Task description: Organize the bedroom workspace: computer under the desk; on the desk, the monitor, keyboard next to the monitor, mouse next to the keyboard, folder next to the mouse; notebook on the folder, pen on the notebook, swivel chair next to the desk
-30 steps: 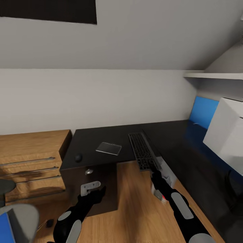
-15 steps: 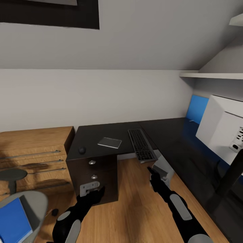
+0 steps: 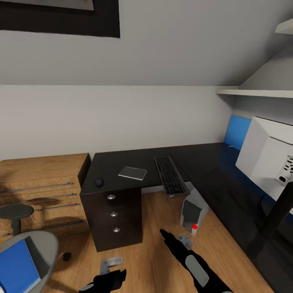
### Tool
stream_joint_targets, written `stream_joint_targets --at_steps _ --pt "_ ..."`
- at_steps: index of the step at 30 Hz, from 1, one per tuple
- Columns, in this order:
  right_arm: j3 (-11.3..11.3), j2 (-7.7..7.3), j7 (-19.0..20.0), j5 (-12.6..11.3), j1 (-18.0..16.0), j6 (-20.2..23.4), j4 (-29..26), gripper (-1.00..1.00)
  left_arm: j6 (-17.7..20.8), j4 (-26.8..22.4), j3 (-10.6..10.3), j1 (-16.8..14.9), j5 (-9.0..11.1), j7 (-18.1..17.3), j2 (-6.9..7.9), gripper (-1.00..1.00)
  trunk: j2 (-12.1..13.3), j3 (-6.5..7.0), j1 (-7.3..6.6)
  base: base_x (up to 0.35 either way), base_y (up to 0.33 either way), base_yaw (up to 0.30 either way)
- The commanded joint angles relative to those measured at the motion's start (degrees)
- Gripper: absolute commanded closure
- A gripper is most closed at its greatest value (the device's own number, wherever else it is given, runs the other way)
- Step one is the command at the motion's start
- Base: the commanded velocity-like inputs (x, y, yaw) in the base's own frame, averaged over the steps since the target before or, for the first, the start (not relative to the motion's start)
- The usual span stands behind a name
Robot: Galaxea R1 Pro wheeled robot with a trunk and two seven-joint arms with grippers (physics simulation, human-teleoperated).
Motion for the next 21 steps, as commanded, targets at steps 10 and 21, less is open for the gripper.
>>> stream_joint_targets --at_steps 10,21 --pt "8.2 2.50 0.1 8.5 0.0 -26.2 23.9 -1.00 -14.6 19.7 -2.3 0.0 0.3 0.5 -0.07 -1.00 4.0 1.75 -2.21 0.000 0.000 0.000" --pt "14.7 3.03 -0.3 19.9 0.1 -29.8 32.5 -1.00 -26.1 30.6 -2.6 0.0 -6.2 0.4 0.48 -1.00 8.4 3.72 -4.62 0.000 0.000 0.000"
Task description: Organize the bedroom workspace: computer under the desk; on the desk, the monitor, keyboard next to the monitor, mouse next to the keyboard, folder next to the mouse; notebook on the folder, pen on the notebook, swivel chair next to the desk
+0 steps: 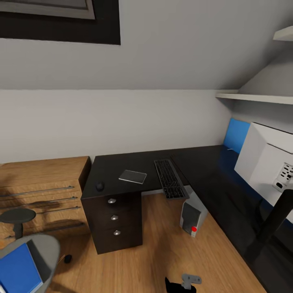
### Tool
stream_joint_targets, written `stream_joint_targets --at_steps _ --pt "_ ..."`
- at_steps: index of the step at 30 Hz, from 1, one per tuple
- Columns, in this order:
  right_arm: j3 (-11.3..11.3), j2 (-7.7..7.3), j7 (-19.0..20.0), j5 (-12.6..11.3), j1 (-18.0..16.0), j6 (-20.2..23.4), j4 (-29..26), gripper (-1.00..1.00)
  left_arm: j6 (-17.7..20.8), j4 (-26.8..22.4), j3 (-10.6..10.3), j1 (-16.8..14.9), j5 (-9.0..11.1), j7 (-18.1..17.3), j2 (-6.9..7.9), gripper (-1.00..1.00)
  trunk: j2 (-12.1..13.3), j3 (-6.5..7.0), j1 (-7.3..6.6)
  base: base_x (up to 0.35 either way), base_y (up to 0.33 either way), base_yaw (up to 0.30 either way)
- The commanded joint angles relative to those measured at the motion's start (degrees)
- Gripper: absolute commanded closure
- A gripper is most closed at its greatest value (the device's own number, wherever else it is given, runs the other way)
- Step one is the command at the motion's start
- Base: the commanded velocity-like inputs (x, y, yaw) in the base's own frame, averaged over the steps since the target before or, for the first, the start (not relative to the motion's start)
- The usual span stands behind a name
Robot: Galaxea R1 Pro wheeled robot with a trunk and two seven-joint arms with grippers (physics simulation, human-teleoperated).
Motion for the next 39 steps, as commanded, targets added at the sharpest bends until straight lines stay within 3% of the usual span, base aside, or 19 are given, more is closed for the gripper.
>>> stream_joint_targets --at_steps 1,5,11,23,39 --pt "0.3 0.04 0.4 -0.5 0.0 -0.4 0.2 -1.00 -0.3 0.0 -0.4 0.0 0.4 0.5 0.06 -1.00 0.4 0.13 -0.23 0.000 0.000 0.000" --pt "0.4 0.03 0.6 -0.1 0.6 -4.6 0.3 -1.00 -1.3 0.3 -0.4 0.0 -0.3 0.8 0.06 -1.00 2.0 0.85 -1.11 0.000 0.000 0.000" --pt "0.6 0.31 0.4 0.2 1.0 -7.6 0.4 -1.00 -1.6 0.3 -0.2 0.0 -0.4 0.8 0.06 -1.00 3.6 1.56 -1.99 0.000 0.000 0.000" --pt "0.6 0.79 0.3 0.2 1.0 -7.9 0.4 -1.00 -2.1 0.3 -0.2 0.0 -0.4 0.7 0.06 -1.00 3.6 1.56 -1.99 0.000 0.000 0.003" --pt "0.6 0.81 0.1 0.3 1.0 -8.0 0.3 -1.00 -3.4 2.4 -0.4 0.0 -0.6 1.0 -0.23 -1.00 3.6 1.56 -1.99 0.000 -0.094 0.267"
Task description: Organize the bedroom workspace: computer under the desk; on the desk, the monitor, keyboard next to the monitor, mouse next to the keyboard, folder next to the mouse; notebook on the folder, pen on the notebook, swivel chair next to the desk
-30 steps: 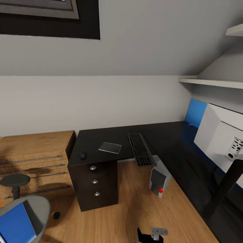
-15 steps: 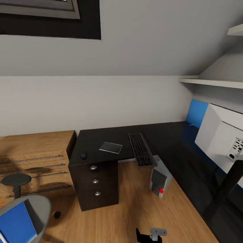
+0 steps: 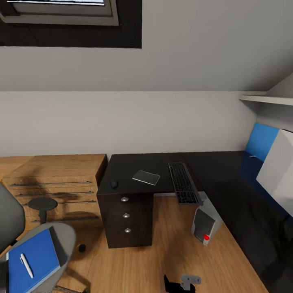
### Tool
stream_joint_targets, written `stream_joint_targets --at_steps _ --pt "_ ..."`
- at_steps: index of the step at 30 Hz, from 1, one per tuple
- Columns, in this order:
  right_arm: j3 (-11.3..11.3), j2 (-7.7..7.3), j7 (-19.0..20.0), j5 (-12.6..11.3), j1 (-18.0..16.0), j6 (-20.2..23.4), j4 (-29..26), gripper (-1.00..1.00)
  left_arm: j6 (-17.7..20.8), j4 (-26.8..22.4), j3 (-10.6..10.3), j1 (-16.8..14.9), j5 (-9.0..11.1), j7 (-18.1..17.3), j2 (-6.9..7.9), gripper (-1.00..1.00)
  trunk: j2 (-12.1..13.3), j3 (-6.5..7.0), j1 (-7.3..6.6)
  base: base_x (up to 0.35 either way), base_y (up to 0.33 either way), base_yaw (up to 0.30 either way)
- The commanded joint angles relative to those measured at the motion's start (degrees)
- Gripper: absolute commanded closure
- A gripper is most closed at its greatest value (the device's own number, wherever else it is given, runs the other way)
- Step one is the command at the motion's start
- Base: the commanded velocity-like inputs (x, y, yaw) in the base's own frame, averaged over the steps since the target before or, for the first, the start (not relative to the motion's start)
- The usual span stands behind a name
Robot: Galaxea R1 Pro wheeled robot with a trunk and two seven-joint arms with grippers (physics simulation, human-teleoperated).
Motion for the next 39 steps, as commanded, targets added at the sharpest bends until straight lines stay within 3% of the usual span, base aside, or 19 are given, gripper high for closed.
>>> stream_joint_targets --at_steps 1,10,31,34,35,38,39 --pt "0.2 0.00 0.4 -0.6 0.0 -0.2 0.1 -1.00 -0.4 0.1 -0.5 -0.1 0.6 0.5 0.05 -1.00 0.0 -0.07 0.00 0.000 -0.009 0.273" --pt "0.3 -0.09 0.3 -0.4 0.0 -0.4 -0.1 -1.00 -0.5 0.3 -0.5 -0.1 0.6 0.3 0.07 -1.00 0.0 -0.22 0.00 0.000 -0.003 0.172" --pt "0.6 -0.18 -0.2 -0.1 0.0 -0.4 -0.1 -1.00 -0.7 0.4 -1.5 -0.1 0.6 0.4 0.04 -1.00 0.0 -0.27 0.00 0.000 -0.023 0.011" --pt "1.4 -0.30 -0.2 0.3 0.0 -0.4 -0.2 -1.00 -3.4 0.3 -1.5 -0.1 0.7 0.5 -0.04 -1.00 0.0 -0.27 0.00 0.000 0.000 0.000" --pt "2.8 -0.17 -0.5 0.6 -0.1 -0.3 -0.8 -1.00 -7.2 -0.7 -1.8 -0.1 0.7 0.4 -0.12 -1.00 0.0 -0.27 0.00 0.000 0.000 0.000" --pt "3.1 -0.10 -1.9 0.7 -0.1 0.0 -2.6 -1.00 -8.3 -3.7 -1.9 -0.1 0.7 0.3 -0.20 -1.00 0.0 -0.27 0.00 0.000 0.000 0.000" --pt "3.3 -0.08 -3.5 0.8 -0.2 0.3 -4.8 -1.00 -8.0 -6.9 -1.9 -0.1 0.7 0.3 -0.24 -1.00 0.0 -0.27 0.00 0.000 0.000 0.000"
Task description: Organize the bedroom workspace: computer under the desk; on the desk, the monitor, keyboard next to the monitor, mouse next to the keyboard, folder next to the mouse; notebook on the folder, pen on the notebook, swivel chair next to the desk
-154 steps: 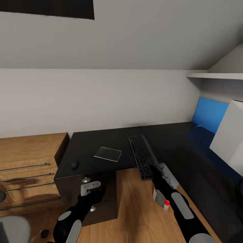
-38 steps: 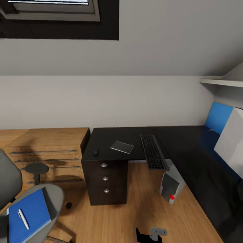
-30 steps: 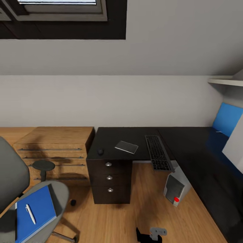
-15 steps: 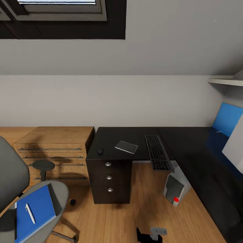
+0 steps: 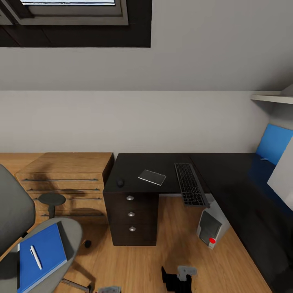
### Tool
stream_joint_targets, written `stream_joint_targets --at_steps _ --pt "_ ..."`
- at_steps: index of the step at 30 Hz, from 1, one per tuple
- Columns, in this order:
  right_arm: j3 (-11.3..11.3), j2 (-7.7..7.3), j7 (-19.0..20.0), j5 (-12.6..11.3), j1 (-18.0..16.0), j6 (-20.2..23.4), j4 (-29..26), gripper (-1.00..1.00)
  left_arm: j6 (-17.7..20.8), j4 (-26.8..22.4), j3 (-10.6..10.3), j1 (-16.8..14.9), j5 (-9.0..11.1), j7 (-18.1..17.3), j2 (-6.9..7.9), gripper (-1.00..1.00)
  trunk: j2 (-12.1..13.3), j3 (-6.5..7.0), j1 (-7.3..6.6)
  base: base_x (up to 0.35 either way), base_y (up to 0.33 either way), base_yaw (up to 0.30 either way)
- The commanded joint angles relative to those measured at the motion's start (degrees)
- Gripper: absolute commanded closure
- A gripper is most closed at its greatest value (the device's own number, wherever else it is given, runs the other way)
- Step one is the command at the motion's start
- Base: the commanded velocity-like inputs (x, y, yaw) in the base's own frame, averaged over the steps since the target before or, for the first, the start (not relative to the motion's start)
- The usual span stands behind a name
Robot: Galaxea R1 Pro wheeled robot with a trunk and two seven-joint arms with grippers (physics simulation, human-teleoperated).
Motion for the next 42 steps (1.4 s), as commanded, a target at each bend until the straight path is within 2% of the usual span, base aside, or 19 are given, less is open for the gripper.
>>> stream_joint_targets --at_steps 1,2,7,8,11,12,15,18,21,23,26,27,29,31,32,34,36,41,42 --pt "0.2 0.02 -0.7 -0.6 -0.1 0.1 -1.3 -1.00 0.4 -1.9 -0.3 0.0 0.6 0.4 0.03 -1.00 0.0 -0.07 0.00 0.000 0.000 0.000" --pt "0.3 0.01 -1.9 -0.4 -0.1 0.5 -2.7 -1.00 1.4 -3.7 -0.3 0.0 0.6 0.4 0.03 -1.00 0.0 -0.07 0.00 0.000 0.000 0.000" --pt "0.4 -0.08 -10.6 2.9 -0.3 7.9 -12.1 -1.00 13.7 -15.0 -0.1 0.0 0.8 0.6 0.05 -1.00 0.0 -0.07 0.00 0.000 0.000 0.000" --pt "0.4 -0.09 -13.4 4.9 -0.3 11.6 -15.6 -1.00 18.4 -18.5 0.0 -0.1 0.9 0.7 -0.04 -1.00 0.0 -0.07 0.00 0.000 0.000 0.000" --pt "0.4 -0.08 -17.1 7.8 -0.4 17.7 -20.6 -1.00 23.8 -22.7 0.0 -0.1 0.9 0.8 -0.68 -1.00 0.0 -0.07 0.00 0.000 0.000 0.000" --pt "0.4 -0.06 -19.0 9.3 -0.5 21.6 -23.9 -1.00 26.0 -24.7 0.1 -0.2 0.9 0.8 -1.53 -1.00 0.0 -0.07 0.00 0.000 0.000 0.000" --pt "0.3 -0.02 -21.0 10.6 -0.8 26.9 -28.2 -1.00 28.3 -26.4 0.1 -1.4 0.8 1.2 -2.85 -1.00 0.0 -0.07 0.00 0.000 0.000 0.000" --pt "0.3 0.08 -22.3 11.5 -2.9 32.5 -31.8 -1.00 30.7 -27.3 0.2 -5.5 0.9 3.4 -3.85 -1.00 0.0 -0.07 0.00 0.000 0.000 0.000" --pt "0.2 0.48 -22.8 11.8 -7.9 35.5 -32.8 -1.00 33.3 -27.2 0.4 -10.4 1.8 7.0 -4.23 -1.00 0.0 -0.07 0.00 0.000 0.000 0.000" --pt "0.2 1.03 -22.9 11.8 -12.6 36.6 -31.5 -1.00 34.7 -27.6 1.6 -13.2 4.0 9.1 -4.18 -1.00 0.0 -0.07 0.00 0.000 0.000 0.000" --pt "0.1 1.33 -22.9 11.7 -17.1 37.1 -29.0 -1.00 35.5 -29.1 4.4 -14.7 7.0 10.1 -4.01 -1.00 0.0 -0.07 0.00 0.000 0.000 0.000" --pt "0.1 1.45 -23.0 11.7 -19.5 37.2 -27.3 -1.00 36.1 -30.2 6.2 -15.3 8.5 10.5 -3.70 -1.00 0.0 -0.07 0.00 0.000 0.000 0.000" --pt "0.0 1.59 -23.0 11.5 -21.6 37.3 -25.6 -1.00 37.0 -30.8 8.1 -15.8 9.8 10.8 -2.56 -1.00 0.0 -0.07 0.00 0.000 0.000 0.000" --pt "-0.1 1.65 -23.0 11.5 -22.4 37.4 -24.9 -1.00 37.5 -30.9 8.8 -16.0 10.4 10.9 -1.32 -1.00 0.0 -0.07 0.00 0.000 0.000 0.000" --pt "-0.1 1.76 -23.0 11.4 -23.2 37.4 -24.1 -1.00 38.1 -31.0 9.7 -16.2 11.1 10.9 1.74 -1.00 0.0 -0.07 0.00 0.000 0.000 0.000" --pt "-0.1 1.83 -23.0 11.3 -23.6 37.5 -23.8 -1.00 38.3 -31.0 10.1 -16.2 11.3 10.9 3.90 -1.00 0.0 -0.07 0.00 0.000 0.000 0.000" --pt "-0.2 1.93 -23.0 11.3 -23.7 37.5 -23.8 -1.00 38.3 -31.2 10.6 -16.3 11.4 10.9 5.17 -1.00 0.0 -0.07 0.00 0.000 0.000 0.000" --pt "-3.4 1.97 -22.7 9.8 -23.9 36.3 -23.9 -1.00 38.1 -31.1 10.3 -16.3 11.4 10.8 5.15 -1.00 0.0 -0.07 0.00 0.009 0.000 0.000" --pt "-4.5 1.88 -22.7 9.4 -23.9 36.0 -23.9 -1.00 38.0 -30.7 9.4 -16.3 11.4 10.8 5.12 -1.00 0.0 -0.07 0.00 0.163 0.000 0.000"
